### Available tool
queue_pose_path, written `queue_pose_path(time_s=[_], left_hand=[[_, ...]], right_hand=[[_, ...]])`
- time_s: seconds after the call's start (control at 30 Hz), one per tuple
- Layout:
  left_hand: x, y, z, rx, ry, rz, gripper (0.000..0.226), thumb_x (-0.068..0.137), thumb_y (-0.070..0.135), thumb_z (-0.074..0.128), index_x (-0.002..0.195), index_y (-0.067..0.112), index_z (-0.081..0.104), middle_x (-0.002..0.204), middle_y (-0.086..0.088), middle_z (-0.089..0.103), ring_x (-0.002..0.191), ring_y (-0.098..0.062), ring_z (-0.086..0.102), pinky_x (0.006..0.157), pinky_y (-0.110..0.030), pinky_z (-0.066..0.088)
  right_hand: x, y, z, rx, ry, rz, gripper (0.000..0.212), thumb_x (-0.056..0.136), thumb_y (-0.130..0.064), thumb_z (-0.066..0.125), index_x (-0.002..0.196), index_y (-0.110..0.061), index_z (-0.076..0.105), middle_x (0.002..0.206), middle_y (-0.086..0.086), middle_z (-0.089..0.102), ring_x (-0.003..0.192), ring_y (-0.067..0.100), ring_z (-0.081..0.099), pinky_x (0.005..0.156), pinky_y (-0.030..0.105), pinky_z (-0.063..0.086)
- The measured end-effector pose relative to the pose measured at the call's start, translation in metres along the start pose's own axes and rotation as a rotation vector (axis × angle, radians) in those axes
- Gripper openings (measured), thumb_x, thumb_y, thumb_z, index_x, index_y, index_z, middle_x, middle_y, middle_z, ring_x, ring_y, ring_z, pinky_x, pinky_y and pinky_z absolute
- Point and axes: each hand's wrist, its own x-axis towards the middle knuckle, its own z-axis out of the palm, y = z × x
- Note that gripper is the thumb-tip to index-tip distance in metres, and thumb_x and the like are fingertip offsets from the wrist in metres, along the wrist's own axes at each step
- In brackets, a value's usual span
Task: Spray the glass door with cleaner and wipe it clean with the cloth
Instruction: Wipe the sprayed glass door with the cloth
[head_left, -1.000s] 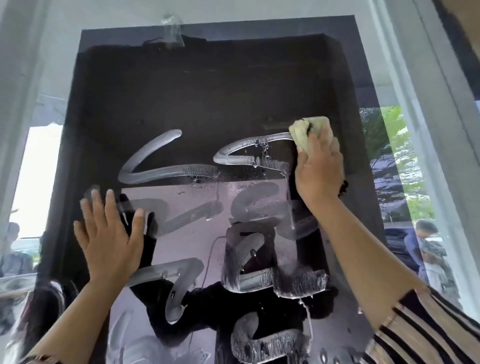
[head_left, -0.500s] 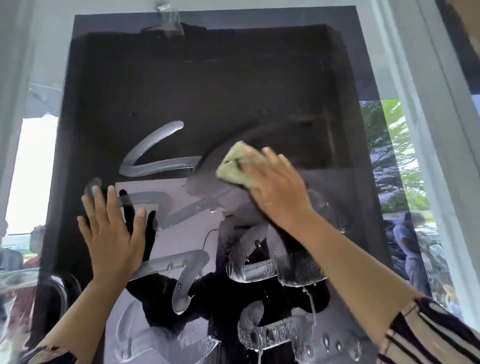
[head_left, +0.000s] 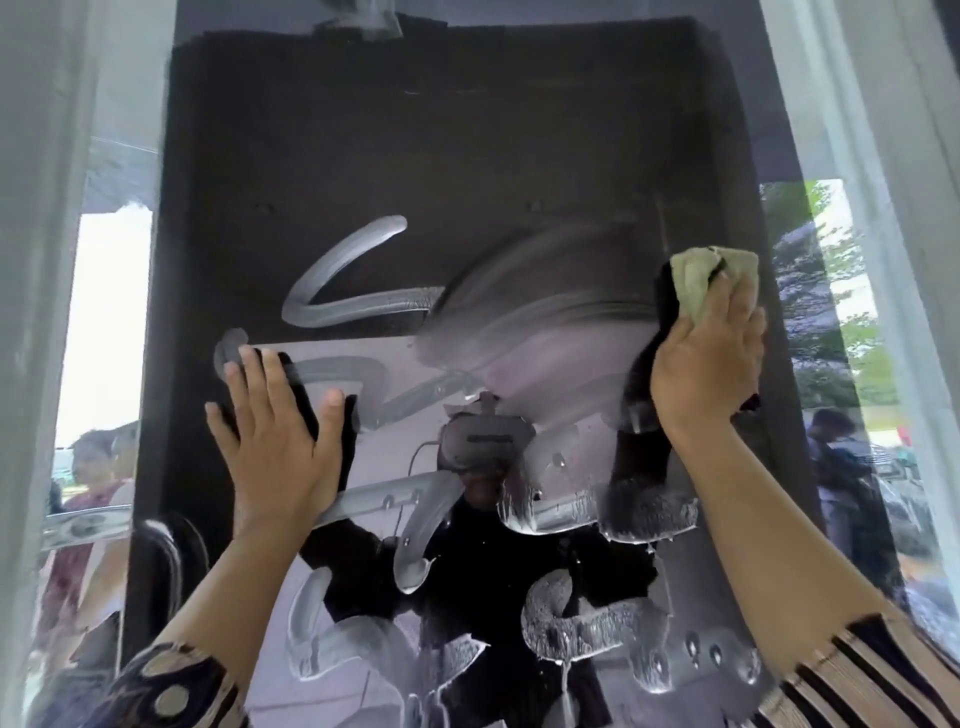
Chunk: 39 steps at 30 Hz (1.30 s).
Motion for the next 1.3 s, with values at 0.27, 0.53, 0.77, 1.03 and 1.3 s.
queue_pose_path(time_s=[0.27, 0.53, 0.77, 1.03, 1.3], left_hand=[[-0.001, 0.002, 0.0, -0.004, 0.012, 0.001, 0.08, 0.083, 0.059, 0.008, 0.145, 0.009, 0.005, 0.154, -0.009, 0.005, 0.141, -0.022, -0.001, 0.112, -0.044, -0.006], [0.002, 0.001, -0.009, -0.094, 0.007, 0.019, 0.079, 0.083, 0.058, 0.013, 0.145, 0.01, 0.01, 0.154, -0.009, 0.012, 0.141, -0.022, 0.005, 0.111, -0.046, -0.001], [0.016, -0.025, -0.022, -0.129, 0.083, 0.037, 0.072, 0.086, 0.051, 0.02, 0.144, 0.009, 0.015, 0.153, -0.011, 0.011, 0.141, -0.023, 0.002, 0.112, -0.043, 0.002], [0.021, -0.04, -0.015, -0.001, 0.013, 0.049, 0.081, 0.083, 0.057, 0.009, 0.144, 0.004, 0.006, 0.154, -0.012, 0.003, 0.141, -0.021, -0.002, 0.114, -0.039, -0.002], [0.02, -0.042, -0.012, 0.013, 0.019, 0.07, 0.083, 0.083, 0.059, 0.005, 0.144, 0.004, 0.005, 0.154, -0.011, 0.003, 0.141, -0.02, -0.002, 0.114, -0.038, -0.002]], right_hand=[[-0.021, -0.087, 0.023, -0.126, -0.154, -0.525, 0.049, 0.097, -0.016, 0.032, 0.143, -0.01, 0.017, 0.152, 0.012, 0.017, 0.13, 0.034, 0.027, 0.099, 0.044, 0.023], [-0.101, -0.062, 0.014, -0.126, -0.305, -1.245, 0.042, 0.079, -0.023, 0.055, 0.121, -0.022, 0.059, 0.13, 0.0, 0.055, 0.11, 0.024, 0.059, 0.083, 0.034, 0.052], [-0.042, -0.059, 0.019, -0.057, -0.123, -0.526, 0.05, 0.09, -0.01, 0.047, 0.139, -0.01, 0.035, 0.146, 0.015, 0.033, 0.131, 0.041, 0.03, 0.106, 0.051, 0.025], [-0.017, -0.132, 0.047, -0.06, -0.081, -0.435, 0.048, 0.098, -0.018, 0.031, 0.144, -0.012, 0.019, 0.154, 0.013, 0.012, 0.138, 0.034, 0.014, 0.11, 0.042, 0.016], [-0.049, -0.199, 0.07, -0.153, -0.192, -0.928, 0.051, 0.096, -0.015, 0.026, 0.145, -0.018, 0.014, 0.154, 0.006, 0.01, 0.138, 0.029, 0.014, 0.107, 0.038, 0.013]])
